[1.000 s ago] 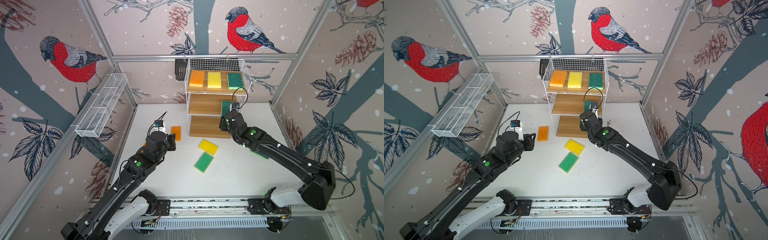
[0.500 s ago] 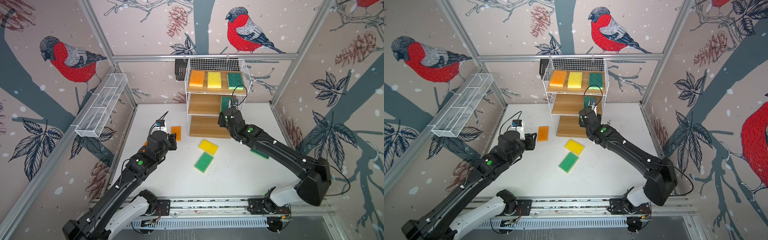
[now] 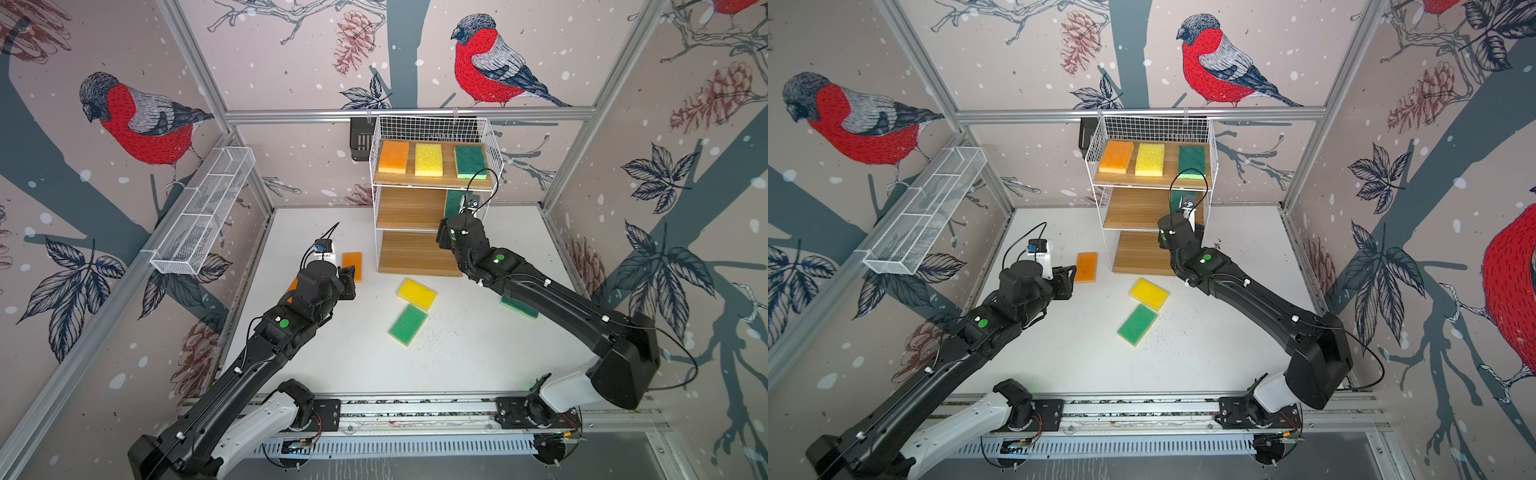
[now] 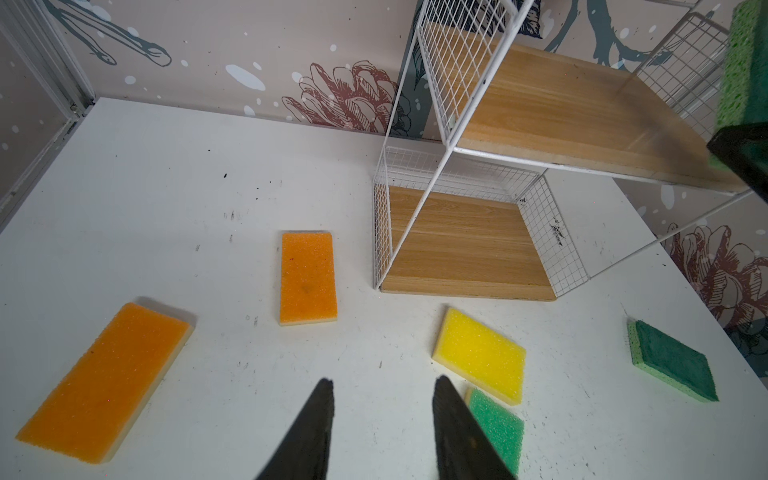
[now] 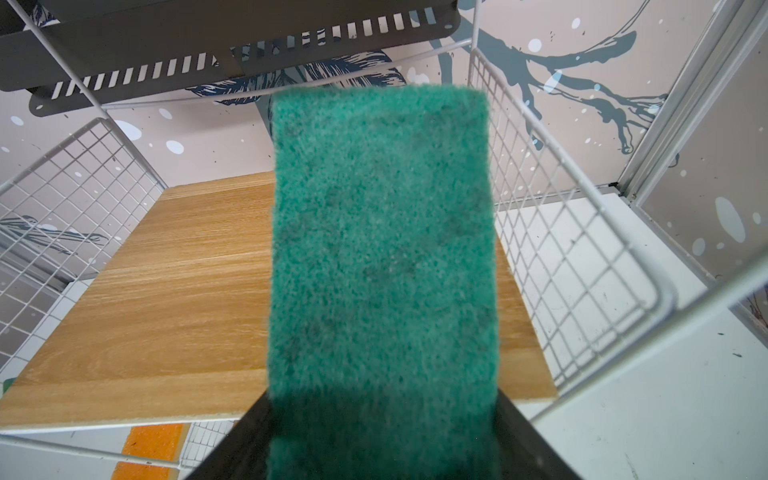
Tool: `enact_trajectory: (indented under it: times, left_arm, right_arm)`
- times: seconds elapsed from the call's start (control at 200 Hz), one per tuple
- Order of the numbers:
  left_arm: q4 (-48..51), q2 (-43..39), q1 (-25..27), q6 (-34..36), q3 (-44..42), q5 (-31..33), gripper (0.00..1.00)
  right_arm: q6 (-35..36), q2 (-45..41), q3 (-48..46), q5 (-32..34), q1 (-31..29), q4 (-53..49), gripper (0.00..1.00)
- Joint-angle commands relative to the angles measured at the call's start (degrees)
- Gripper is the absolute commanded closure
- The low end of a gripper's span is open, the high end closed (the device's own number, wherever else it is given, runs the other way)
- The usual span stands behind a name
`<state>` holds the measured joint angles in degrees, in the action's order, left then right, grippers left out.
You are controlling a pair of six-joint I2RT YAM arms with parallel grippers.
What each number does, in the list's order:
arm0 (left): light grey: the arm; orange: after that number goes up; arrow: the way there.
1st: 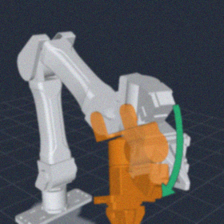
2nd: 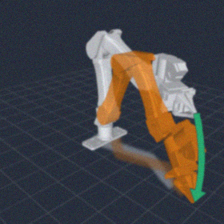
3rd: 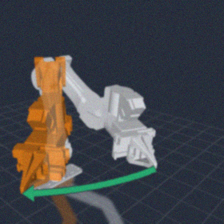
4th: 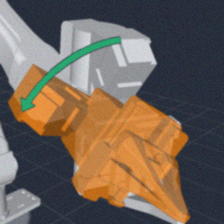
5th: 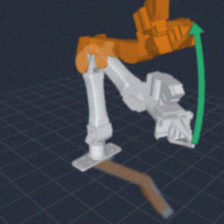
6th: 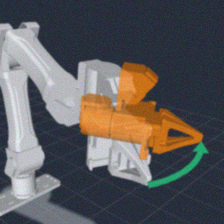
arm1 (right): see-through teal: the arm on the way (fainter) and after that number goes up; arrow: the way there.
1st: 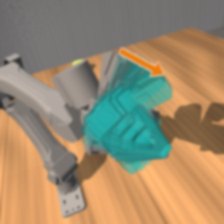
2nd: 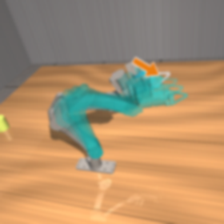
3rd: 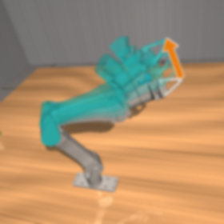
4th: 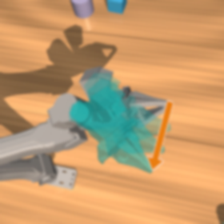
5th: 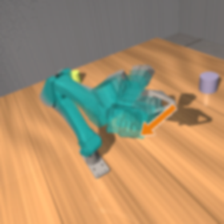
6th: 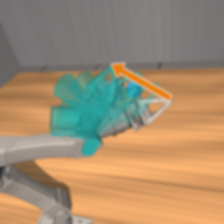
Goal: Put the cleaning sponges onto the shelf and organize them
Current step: 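Lower the dark green sponge onto the middle shelf board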
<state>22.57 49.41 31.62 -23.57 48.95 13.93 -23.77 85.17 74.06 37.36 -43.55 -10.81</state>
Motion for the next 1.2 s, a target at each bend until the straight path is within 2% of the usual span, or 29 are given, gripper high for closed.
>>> enact_trajectory:
  times: [0.0,0.305,0.59,1.196]
  left_arm:
    - [-2.6,0.0,-0.1,0.9,-0.1,0.0,0.59]
    - [-3.2,0.3,0.0,0.8,-0.3,-0.1,0.59]
    - [-3.7,0.8,-0.1,0.4,-0.6,-0.8,0.59]
    - [-5.6,1.5,0.0,-0.7,-1.5,-1.5,0.6]
  right_arm:
    - [1.0,0.4,0.5,2.2,0.1,0.9,0.3]
    - [1.7,0.6,0.5,2.5,0.7,-0.9,0.3]
    - [6.5,1.9,2.0,2.3,0.8,-2.7,0.3]
    - [6.0,1.3,1.3,3.9,2.3,-2.9,0.29]
